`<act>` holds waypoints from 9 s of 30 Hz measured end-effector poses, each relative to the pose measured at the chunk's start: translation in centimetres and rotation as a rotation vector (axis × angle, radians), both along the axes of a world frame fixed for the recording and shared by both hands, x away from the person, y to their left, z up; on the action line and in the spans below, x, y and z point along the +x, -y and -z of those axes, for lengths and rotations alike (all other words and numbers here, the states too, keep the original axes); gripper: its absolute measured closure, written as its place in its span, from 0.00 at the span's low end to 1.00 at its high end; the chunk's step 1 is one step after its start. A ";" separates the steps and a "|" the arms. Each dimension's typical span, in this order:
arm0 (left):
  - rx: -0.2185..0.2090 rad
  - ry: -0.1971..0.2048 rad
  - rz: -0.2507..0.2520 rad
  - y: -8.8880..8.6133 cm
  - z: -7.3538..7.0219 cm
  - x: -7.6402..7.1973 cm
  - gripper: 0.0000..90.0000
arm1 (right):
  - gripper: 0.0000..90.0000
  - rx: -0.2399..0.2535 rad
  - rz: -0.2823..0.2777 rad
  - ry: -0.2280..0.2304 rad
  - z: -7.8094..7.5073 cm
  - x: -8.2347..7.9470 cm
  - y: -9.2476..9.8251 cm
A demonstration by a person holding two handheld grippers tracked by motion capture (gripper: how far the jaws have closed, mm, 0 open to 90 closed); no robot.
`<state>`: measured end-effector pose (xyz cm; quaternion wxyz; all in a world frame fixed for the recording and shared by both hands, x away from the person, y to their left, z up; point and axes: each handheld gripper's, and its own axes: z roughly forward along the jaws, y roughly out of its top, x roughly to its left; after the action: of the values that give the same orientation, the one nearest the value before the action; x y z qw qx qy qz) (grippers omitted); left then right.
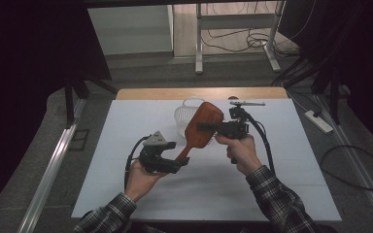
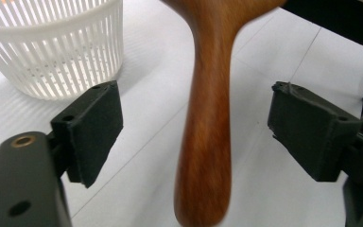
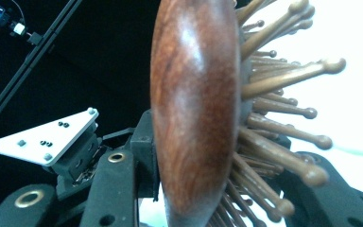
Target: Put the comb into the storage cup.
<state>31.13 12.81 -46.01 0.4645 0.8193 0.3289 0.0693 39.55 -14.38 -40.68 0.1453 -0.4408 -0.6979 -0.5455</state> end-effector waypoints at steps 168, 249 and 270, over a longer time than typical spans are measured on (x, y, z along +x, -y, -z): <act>0.058 -0.081 -0.210 -12.4 2.0 -8.6 0.00 | 0.49 -0.192 0.380 0.136 3.6 7.7 -1.1; 0.056 -0.082 -0.215 -12.5 1.9 -8.6 0.00 | 0.06 -0.424 0.160 0.319 0.9 4.9 1.3; 0.060 -0.083 -0.220 -12.4 1.9 -8.6 0.00 | 0.01 -0.508 0.112 0.390 1.0 3.1 2.2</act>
<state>22.53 25.24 -47.94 0.4154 0.7939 0.4336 0.0958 42.61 -16.57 -41.72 -0.1358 -0.3877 -0.8012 -0.4351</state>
